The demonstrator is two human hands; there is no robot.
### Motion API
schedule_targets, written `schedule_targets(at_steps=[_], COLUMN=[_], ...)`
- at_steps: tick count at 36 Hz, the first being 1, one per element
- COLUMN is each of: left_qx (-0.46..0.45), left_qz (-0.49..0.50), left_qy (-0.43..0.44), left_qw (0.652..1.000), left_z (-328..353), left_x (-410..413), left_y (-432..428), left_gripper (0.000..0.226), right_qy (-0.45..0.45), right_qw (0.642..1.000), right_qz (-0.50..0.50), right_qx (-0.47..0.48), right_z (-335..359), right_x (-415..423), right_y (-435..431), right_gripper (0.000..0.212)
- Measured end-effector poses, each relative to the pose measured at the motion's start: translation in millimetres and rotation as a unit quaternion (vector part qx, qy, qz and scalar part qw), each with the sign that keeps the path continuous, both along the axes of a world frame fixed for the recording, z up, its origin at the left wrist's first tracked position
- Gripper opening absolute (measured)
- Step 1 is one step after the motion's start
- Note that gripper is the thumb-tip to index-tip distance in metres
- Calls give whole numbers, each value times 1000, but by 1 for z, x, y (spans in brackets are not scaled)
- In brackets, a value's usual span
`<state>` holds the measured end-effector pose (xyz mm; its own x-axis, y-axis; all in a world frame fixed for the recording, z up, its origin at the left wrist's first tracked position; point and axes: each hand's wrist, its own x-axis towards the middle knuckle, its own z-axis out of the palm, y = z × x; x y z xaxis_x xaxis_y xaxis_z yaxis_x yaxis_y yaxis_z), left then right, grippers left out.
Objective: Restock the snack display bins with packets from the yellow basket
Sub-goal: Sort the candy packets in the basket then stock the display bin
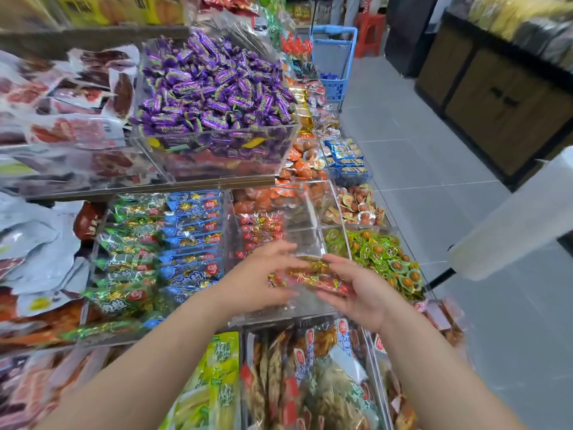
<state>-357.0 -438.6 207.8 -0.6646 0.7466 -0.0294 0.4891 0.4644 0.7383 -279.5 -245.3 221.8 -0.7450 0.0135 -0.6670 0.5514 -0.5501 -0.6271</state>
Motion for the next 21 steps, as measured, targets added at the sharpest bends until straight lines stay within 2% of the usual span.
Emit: schedule_targets(at_steps=[2,3,6,8,10,11,12,14,17,19,21], left_qx=[36,37,30,28,44,40,28,1,-27,-59,-91], left_qz=[49,80,156,195,200,193,187,181,177,170,184], left_qy=[-31,-60,-131,-146,-189,-202,-205,-196,-184,-127,-17], left_qw=[998,994,979,970,960,959,960,964,967,975,978], left_z=[6,9,13,13,12,13,13,13,9,6,4], left_x=[-1,-3,-11,-16,-19,-21,-22,-26,-34,-39,-43], left_y=[-6,-10,-23,-30,-37,-39,-41,-42,-42,-44,-50], left_gripper=[33,29,7,22,23,25,29,41,45,35,26], right_qy=[-8,-6,16,31,59,84,108,152,204,202,180], right_qw=[997,993,983,962,895,864,851,855,841,828,826], right_qz=[69,104,186,234,290,295,280,229,213,229,242], right_qx=[-47,-53,1,138,335,400,431,439,453,469,477], right_z=[5,6,4,5,6,6,6,8,6,-1,-13], right_x=[-2,-2,-8,-11,-15,-18,-21,-28,-42,-50,-56], right_y=[-2,-1,3,1,-3,-7,-10,-18,-27,-30,-29], right_gripper=[40,48,67,75,82,86,85,76,76,59,39])
